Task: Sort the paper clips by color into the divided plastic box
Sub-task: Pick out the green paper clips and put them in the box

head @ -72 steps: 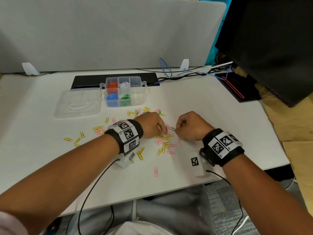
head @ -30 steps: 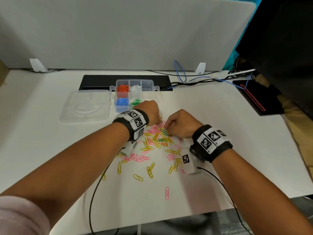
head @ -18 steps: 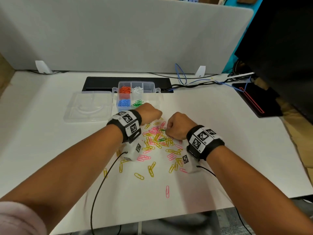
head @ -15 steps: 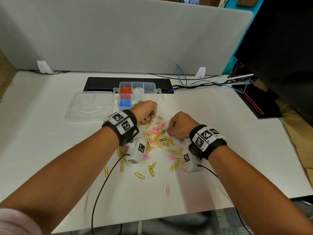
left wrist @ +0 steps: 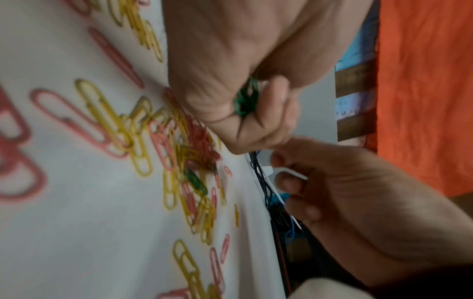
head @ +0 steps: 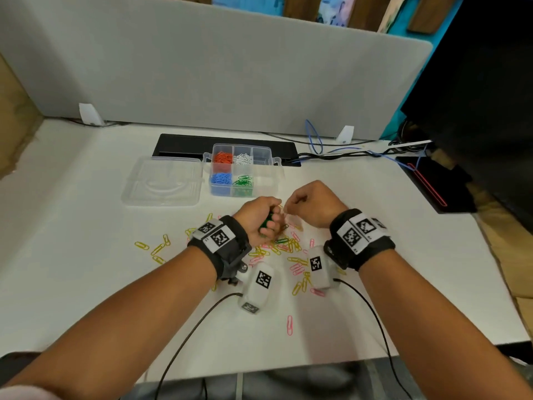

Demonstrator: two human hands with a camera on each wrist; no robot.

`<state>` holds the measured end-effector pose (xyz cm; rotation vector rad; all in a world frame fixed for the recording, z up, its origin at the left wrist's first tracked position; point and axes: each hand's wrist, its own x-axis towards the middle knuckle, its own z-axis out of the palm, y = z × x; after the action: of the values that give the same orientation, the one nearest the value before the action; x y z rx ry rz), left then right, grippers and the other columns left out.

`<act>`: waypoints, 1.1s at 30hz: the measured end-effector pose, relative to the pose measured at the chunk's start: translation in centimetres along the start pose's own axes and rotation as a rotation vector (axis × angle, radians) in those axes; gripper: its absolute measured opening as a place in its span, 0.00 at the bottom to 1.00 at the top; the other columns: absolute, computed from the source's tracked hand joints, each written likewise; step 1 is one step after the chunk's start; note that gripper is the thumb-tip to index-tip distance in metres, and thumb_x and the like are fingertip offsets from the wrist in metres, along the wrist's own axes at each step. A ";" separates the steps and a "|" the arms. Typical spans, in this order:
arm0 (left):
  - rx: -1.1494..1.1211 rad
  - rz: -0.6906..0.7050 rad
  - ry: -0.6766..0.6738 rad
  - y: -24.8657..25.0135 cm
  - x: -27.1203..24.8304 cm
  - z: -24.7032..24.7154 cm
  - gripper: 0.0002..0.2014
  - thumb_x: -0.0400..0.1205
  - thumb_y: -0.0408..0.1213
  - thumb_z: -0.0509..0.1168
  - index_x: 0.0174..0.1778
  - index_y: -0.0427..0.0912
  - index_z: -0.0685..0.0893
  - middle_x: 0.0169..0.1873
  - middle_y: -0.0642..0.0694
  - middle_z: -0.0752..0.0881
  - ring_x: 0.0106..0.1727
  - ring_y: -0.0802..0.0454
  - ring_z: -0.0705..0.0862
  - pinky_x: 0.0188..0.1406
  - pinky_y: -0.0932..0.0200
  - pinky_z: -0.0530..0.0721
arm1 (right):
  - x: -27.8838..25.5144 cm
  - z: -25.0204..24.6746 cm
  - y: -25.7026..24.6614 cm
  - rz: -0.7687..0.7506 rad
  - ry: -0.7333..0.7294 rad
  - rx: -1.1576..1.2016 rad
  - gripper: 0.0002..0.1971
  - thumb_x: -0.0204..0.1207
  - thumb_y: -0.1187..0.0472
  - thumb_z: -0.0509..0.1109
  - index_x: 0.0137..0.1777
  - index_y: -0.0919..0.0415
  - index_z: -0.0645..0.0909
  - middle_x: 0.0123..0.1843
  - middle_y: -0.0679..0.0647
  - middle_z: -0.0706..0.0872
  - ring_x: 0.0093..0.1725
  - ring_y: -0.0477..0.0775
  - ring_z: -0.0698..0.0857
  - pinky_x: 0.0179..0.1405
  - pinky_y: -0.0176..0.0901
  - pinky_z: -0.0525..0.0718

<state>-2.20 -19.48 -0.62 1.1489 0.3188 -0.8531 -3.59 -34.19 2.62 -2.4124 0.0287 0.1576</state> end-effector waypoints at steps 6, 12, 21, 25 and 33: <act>0.624 0.218 0.147 -0.1 -1.1 -0.8 0.20 0.86 0.51 0.61 0.31 0.44 0.77 0.20 0.52 0.73 0.16 0.58 0.66 0.16 0.67 0.60 | 0.2 2.3 0.9 0.062 -0.121 -0.289 0.05 0.71 0.63 0.74 0.39 0.55 0.92 0.37 0.49 0.89 0.43 0.52 0.88 0.45 0.42 0.87; 0.647 0.230 0.056 0.0 -0.7 -0.7 0.14 0.88 0.37 0.61 0.42 0.37 0.88 0.23 0.48 0.76 0.19 0.57 0.67 0.17 0.66 0.62 | 0.2 1.6 2.0 0.068 -0.093 -0.325 0.09 0.74 0.62 0.71 0.34 0.60 0.88 0.37 0.55 0.90 0.41 0.55 0.87 0.40 0.43 0.86; 0.527 0.078 0.029 0.9 -0.3 0.1 0.18 0.84 0.48 0.61 0.30 0.44 0.76 0.20 0.52 0.69 0.20 0.56 0.63 0.16 0.67 0.57 | 0.3 -0.7 3.0 0.045 0.034 -0.078 0.06 0.75 0.67 0.75 0.41 0.55 0.88 0.35 0.44 0.83 0.37 0.43 0.80 0.37 0.34 0.76; 1.141 0.290 0.102 0.2 0.8 -0.5 0.12 0.72 0.50 0.78 0.34 0.43 0.92 0.32 0.51 0.89 0.37 0.55 0.85 0.44 0.56 0.87 | 0.3 -0.3 2.9 0.028 0.041 -0.058 0.03 0.76 0.65 0.75 0.44 0.58 0.89 0.37 0.45 0.84 0.39 0.44 0.82 0.39 0.34 0.77; 1.541 0.288 0.156 -0.2 1.1 -0.2 0.13 0.72 0.50 0.77 0.46 0.45 0.91 0.44 0.50 0.90 0.48 0.50 0.87 0.53 0.52 0.88 | 0.9 0.1 2.2 -0.013 0.052 0.004 0.05 0.75 0.67 0.76 0.42 0.57 0.88 0.36 0.47 0.84 0.39 0.47 0.84 0.40 0.34 0.79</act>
<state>-1.58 -19.79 -1.55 2.6014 -0.5115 -0.6780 -2.82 -35.79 0.97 -2.4119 0.0374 0.0887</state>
